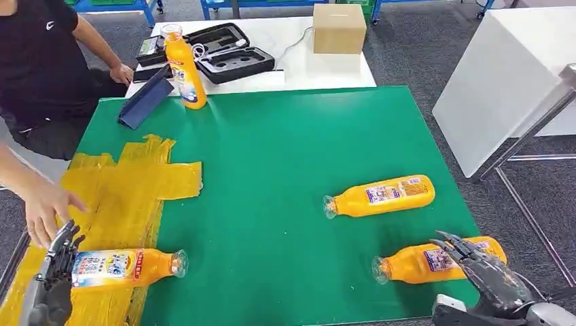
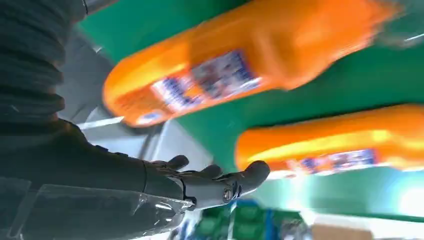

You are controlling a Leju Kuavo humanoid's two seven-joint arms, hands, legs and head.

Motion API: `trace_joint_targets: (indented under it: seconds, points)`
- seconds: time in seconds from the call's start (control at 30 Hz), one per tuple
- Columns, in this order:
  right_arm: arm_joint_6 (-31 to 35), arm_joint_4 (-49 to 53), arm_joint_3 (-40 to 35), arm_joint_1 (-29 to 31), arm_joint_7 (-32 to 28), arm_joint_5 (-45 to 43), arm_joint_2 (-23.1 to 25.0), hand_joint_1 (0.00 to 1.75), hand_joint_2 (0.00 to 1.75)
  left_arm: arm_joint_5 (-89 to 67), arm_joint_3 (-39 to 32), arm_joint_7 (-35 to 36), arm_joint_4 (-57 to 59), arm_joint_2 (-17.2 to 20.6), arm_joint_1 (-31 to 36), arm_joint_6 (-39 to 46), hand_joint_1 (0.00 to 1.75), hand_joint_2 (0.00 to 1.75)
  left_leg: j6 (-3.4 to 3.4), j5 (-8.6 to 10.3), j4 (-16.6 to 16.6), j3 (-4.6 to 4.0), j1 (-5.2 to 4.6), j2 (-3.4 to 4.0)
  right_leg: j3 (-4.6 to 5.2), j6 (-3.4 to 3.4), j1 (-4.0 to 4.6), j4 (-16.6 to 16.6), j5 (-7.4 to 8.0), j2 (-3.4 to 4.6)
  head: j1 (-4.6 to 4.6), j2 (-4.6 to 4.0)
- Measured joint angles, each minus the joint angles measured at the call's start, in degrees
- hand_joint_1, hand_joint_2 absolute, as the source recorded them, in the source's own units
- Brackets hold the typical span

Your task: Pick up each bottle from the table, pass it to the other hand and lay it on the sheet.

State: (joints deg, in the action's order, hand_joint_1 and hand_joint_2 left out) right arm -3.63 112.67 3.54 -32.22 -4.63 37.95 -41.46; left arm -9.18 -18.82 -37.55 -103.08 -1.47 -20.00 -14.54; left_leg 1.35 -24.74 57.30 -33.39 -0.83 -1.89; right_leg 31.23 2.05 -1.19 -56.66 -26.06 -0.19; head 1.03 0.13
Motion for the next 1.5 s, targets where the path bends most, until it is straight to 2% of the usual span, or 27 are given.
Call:
trace_joint_targets:
  seconds: [0.13, 0.4, 0.6, 0.73, 1.13, 1.5]
  points:
    - [0.17, -1.2, -0.26, 2.07, 1.29, 4.75, 0.96, 0.0, 1.75, 0.0, -0.59, 0.0, -0.35, -0.52, 0.04, -1.18, 0.0, 0.0, 0.0, 0.0, 0.0, 0.07, 0.0, 0.04, 0.0, 0.0, -0.01, 0.0, 0.01, 0.1, 0.02, 0.0]
    - [-0.26, -3.56, -0.5, 4.48, 1.66, 5.35, 1.55, 0.0, 1.75, 0.07, -0.74, 0.0, -0.39, -0.9, 0.17, -1.59, 0.0, 0.0, 0.0, 0.0, 0.0, 0.06, 0.0, 0.05, -0.01, 0.0, 0.0, 0.0, 0.01, 0.12, 0.02, 0.0]
    - [-5.97, -11.02, 0.02, 10.12, 0.0, 3.84, 1.4, 0.0, 1.75, 0.42, -0.5, 0.0, -0.13, -0.9, 2.11, -1.66, 0.0, 0.0, 0.02, 0.02, 0.01, 0.07, 0.0, 0.05, -0.02, 0.07, -0.01, 0.0, 0.06, 0.13, 0.0, 0.0]
    - [-7.46, -15.57, 0.04, 12.58, -1.36, 3.86, 1.11, 0.0, 1.75, 1.09, -0.24, 0.0, 0.39, -0.87, 3.08, -1.33, 0.0, 0.0, 0.04, 0.04, 0.06, 0.06, -0.01, 0.04, -0.02, 0.09, -0.02, 0.0, 0.08, 0.13, 0.0, 0.0]
    - [-9.79, -18.47, 1.03, 12.27, -0.37, 2.53, -2.16, 0.0, 1.75, 2.84, -0.2, 0.0, 1.2, -0.7, 4.09, -3.06, 0.0, 0.0, 0.05, 0.02, 0.05, 0.01, 0.0, 0.07, 0.01, 0.09, -0.01, 0.0, 0.07, 0.14, 0.02, 0.0]
    - [-9.86, -27.42, -3.31, 19.17, -0.96, 10.52, -1.2, 0.0, 1.75, 3.3, -0.02, 0.0, 2.23, -0.7, 6.02, -4.11, 0.0, 0.0, 0.06, 0.03, 0.06, 0.05, -0.01, 0.14, -0.01, 0.11, -0.01, 0.0, 0.1, 0.17, 0.02, 0.0]
